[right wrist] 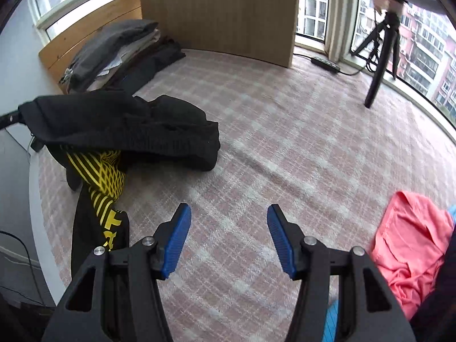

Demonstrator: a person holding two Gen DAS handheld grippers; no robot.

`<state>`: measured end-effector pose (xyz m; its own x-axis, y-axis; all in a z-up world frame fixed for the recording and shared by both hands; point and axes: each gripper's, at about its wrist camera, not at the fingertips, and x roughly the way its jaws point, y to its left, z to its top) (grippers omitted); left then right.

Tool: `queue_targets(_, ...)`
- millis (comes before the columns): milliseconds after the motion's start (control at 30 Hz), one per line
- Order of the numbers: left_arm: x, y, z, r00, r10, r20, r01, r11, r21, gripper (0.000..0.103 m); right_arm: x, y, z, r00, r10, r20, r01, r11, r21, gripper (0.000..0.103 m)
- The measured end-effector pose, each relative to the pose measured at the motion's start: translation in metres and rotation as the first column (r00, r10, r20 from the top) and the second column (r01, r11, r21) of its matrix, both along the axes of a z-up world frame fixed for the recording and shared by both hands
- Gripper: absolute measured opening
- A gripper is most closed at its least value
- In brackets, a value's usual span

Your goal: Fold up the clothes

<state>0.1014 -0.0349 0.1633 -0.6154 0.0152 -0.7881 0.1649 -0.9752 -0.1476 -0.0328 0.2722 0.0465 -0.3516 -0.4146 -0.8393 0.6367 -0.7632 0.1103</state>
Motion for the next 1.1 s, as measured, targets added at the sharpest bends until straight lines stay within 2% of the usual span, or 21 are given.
queue_targets(100, -0.003, -0.015, -0.003, 1.000, 0.025, -0.001, -0.025, 1.000, 0.000, 0.015, -0.011, -0.024, -0.003, 0.999, 0.042, 0.000, -0.042, 0.999, -0.025, 0.055)
queue_targets(167, -0.006, -0.019, -0.008, 1.000, 0.024, 0.008, -0.024, 1.000, 0.002, 0.015, -0.022, -0.041, -0.011, 0.999, 0.045, -0.005, -0.045, 0.999, -0.010, 0.055)
queue_targets(233, -0.009, -0.022, -0.014, 1.000, 0.022, 0.018, -0.022, 1.000, 0.005, 0.015, -0.036, -0.053, -0.024, 0.999, 0.036, 0.039, -0.035, 0.999, -0.014, 0.053)
queue_targets(300, -0.012, -0.024, -0.019, 0.999, 0.019, 0.028, -0.020, 1.000, 0.007, 0.014, -0.052, -0.062, -0.036, 0.992, 0.024, 0.127, -0.021, 1.000, -0.020, 0.013)
queue_targets(333, -0.013, -0.026, -0.018, 0.999, 0.014, 0.031, -0.015, 1.000, 0.017, 0.014, -0.057, -0.062, -0.034, 0.990, -0.004, 0.143, 0.005, 1.000, -0.003, 0.005)
queue_targets(367, -0.013, -0.027, -0.016, 0.999, 0.008, 0.032, -0.009, 0.999, 0.031, 0.014, -0.059, -0.059, -0.023, 0.993, -0.034, 0.117, 0.034, 0.999, -0.002, 0.005)
queue_targets(467, -0.013, -0.030, 0.012, 1.000, -0.029, -0.013, 0.029, 0.999, 0.028, 0.013, -0.058, -0.031, 0.045, 0.996, -0.083, 0.044, 0.088, 0.989, -0.122, 0.005)
queue_targets(567, -0.015, -0.029, 0.065, 0.990, -0.092, -0.110, 0.092, 0.996, 0.001, 0.013, -0.044, 0.003, 0.143, 0.984, -0.149, -0.096, 0.128, 0.973, -0.194, 0.004)
queue_targets(633, -0.016, -0.028, 0.106, 0.973, -0.140, -0.185, 0.137, 0.990, -0.028, 0.013, -0.025, 0.024, 0.212, 0.960, -0.186, -0.210, 0.136, 0.964, -0.230, 0.004)
queue_targets(733, -0.013, -0.026, 0.167, 0.930, -0.214, -0.297, 0.209, 0.977, -0.051, 0.013, 0.011, 0.047, 0.301, 0.913, -0.236, -0.331, 0.150, 0.952, -0.266, 0.004)
queue_targets(833, 0.002, -0.017, 0.218, 0.868, -0.304, -0.393, 0.290, 0.952, -0.098, 0.013, 0.061, 0.060, 0.364, 0.847, -0.280, -0.452, 0.172, 0.948, -0.266, 0.004)
queue_targets(900, 0.016, -0.012, 0.238, 0.831, -0.360, -0.424, 0.341, 0.932, -0.123, 0.013, 0.094, 0.067, 0.389, 0.817, -0.317, -0.481, 0.195, 0.938, -0.287, 0.004)
queue_targets(967, 0.028, -0.008, 0.253, 0.797, -0.412, -0.441, 0.391, 0.909, -0.144, 0.013, 0.123, 0.073, 0.401, 0.817, -0.331, -0.473, 0.193, 0.929, -0.316, 0.004)
queue_targets(1000, 0.033, -0.008, 0.256, 0.785, -0.434, -0.442, 0.412, 0.899, -0.150, 0.013, 0.136, 0.075, 0.405, 0.817, -0.339, -0.467, 0.195, 0.924, -0.329, 0.004)
queue_targets(1100, 0.040, -0.011, 0.258, 0.765, -0.481, -0.428, 0.471, 0.871, -0.136, 0.012, 0.149, 0.079, 0.393, 0.827, -0.367, -0.425, 0.229, 0.911, -0.342, 0.004)
